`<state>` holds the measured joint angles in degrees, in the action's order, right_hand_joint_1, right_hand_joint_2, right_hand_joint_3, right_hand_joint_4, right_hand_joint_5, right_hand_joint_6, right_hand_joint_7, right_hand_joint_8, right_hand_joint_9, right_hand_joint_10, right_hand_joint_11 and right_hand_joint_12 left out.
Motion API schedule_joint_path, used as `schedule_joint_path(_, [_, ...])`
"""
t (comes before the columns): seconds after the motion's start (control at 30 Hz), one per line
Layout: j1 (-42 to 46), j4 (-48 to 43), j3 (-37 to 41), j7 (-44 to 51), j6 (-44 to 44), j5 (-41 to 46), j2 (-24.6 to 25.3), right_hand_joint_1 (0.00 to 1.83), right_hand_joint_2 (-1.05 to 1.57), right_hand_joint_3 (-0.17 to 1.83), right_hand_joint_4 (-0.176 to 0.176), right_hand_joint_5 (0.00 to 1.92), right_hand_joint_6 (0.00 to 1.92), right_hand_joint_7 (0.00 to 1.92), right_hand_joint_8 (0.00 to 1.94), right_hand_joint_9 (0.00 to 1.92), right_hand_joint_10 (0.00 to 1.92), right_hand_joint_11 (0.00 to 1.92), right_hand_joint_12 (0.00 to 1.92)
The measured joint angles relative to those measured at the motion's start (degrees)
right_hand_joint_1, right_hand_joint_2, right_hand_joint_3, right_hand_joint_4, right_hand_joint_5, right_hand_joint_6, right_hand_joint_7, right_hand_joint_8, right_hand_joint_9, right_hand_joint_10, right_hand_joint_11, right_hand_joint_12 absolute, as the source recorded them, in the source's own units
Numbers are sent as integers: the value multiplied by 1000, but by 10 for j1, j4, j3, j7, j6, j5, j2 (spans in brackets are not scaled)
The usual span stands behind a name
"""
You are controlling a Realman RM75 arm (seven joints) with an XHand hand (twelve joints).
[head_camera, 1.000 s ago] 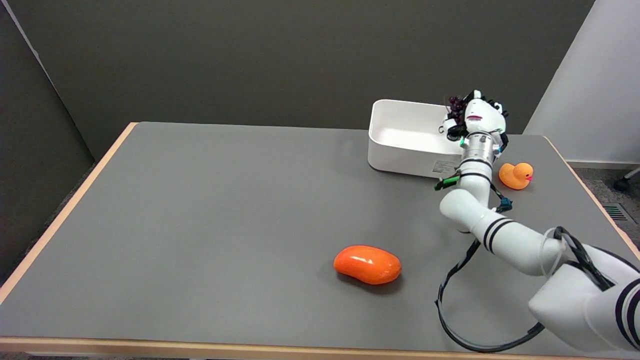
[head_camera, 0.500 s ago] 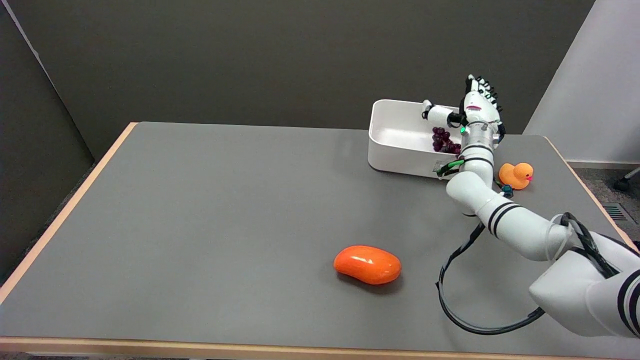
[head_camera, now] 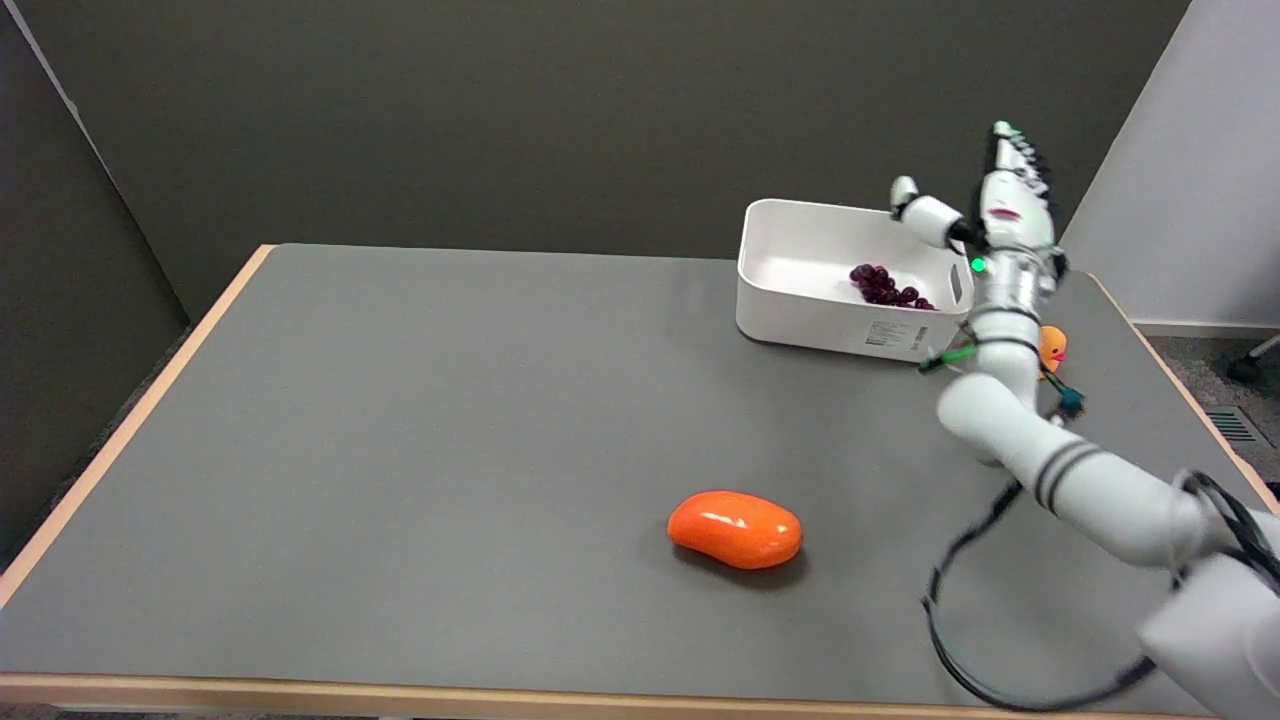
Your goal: Place the grape into the white box.
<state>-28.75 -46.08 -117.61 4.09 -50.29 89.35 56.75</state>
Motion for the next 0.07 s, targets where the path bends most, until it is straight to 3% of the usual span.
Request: schedule_joint_path(0.07, [35, -16, 12, -31, -22, -14, -11, 426, 689, 702, -40, -1, 0, -1, 0, -1, 2, -1, 127])
